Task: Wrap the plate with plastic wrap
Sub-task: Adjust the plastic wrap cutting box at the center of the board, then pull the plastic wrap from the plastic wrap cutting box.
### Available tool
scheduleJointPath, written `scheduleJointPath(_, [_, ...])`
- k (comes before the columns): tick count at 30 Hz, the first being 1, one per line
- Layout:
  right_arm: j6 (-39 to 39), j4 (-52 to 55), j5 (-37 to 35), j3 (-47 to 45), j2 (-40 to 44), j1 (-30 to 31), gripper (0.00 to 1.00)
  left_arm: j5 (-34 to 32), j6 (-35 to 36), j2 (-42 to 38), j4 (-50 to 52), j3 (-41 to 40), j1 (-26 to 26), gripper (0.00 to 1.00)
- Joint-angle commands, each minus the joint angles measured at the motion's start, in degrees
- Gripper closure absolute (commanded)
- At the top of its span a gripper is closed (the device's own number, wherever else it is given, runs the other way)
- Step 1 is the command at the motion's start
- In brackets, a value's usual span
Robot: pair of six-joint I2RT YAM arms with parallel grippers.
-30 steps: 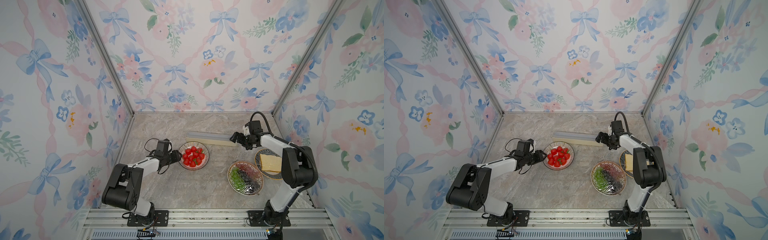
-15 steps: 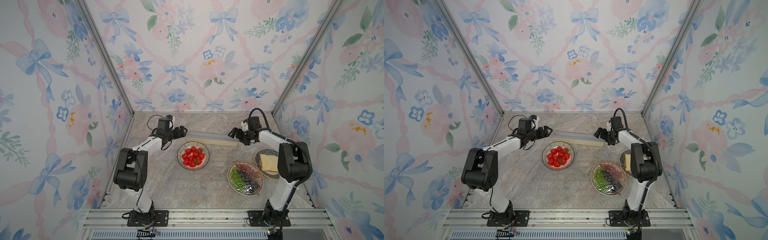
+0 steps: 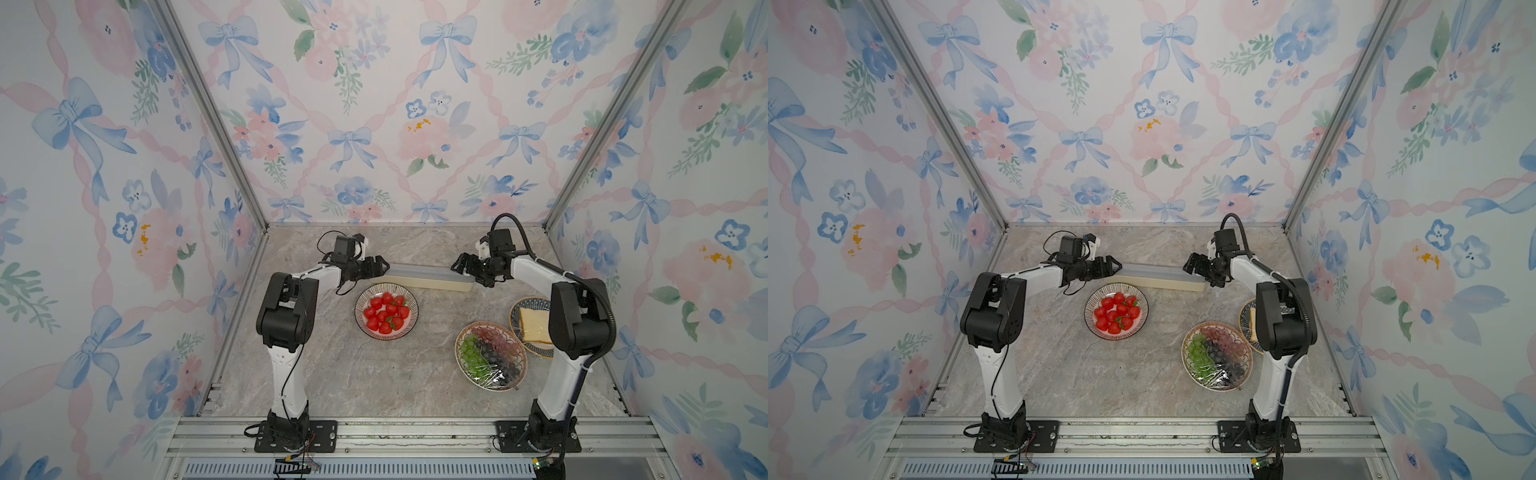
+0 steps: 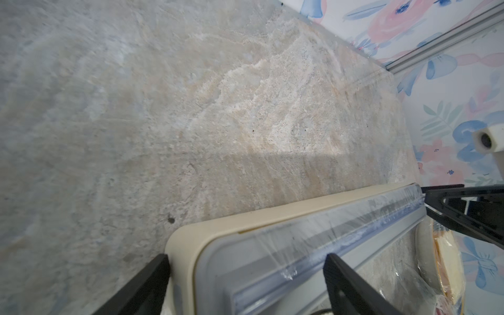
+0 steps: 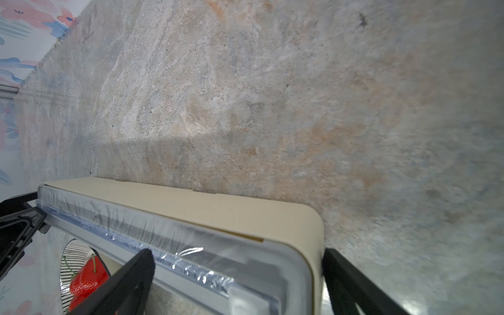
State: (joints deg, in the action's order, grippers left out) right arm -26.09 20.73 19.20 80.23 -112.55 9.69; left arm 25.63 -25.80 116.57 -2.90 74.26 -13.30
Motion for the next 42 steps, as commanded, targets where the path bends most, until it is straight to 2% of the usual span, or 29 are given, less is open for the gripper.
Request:
scheduleJointPath(1, [-1.42, 0.11, 3.39, 2.60, -1.90, 4.01, 0.03, 1.74, 1.27, -4.63, 0.24, -2.96, -0.02, 0.11])
scheduleJointPath(9, [-4.34, -2.36, 3.74, 3.89, -4.29, 9.11, 0.03, -0.47, 0.84, -12.31, -0.02, -12.03, 2.72, 0.11])
scheduleJointPath(16, [-5.22, -3.59, 3.72, 4.41, -5.43, 11.31, 0.03, -4.51, 0.25, -16.88, -0.14, -16.19, 8.10, 0.11])
scheduleJointPath(23, [-3.23, -2.48, -5.12, 0.83, 1.72, 9.00, 0.01, -7.27, 0.40, -22.80, 0.22, -16.32, 10.05, 0.14])
scheduleJointPath(28, [-0.34, 3.42, -4.54, 4.63, -0.25, 9.32, 0.01, -6.00, -0.63, -21.89, 2.08, -14.69, 9.12, 0.18])
scheduleJointPath(33, [-0.77, 3.68, -4.43, 6.22, -2.59, 9.96, 0.01, -5.20, -0.96, -19.53, 4.39, -12.06, 7.11, 0.25])
scheduleJointPath(42, [2.26, 9.18, -6.74, 10.16, -4.86, 10.63, 0.01, -14.26, 4.84, -14.33, 15.39, -4.78, 3.85, 0.27])
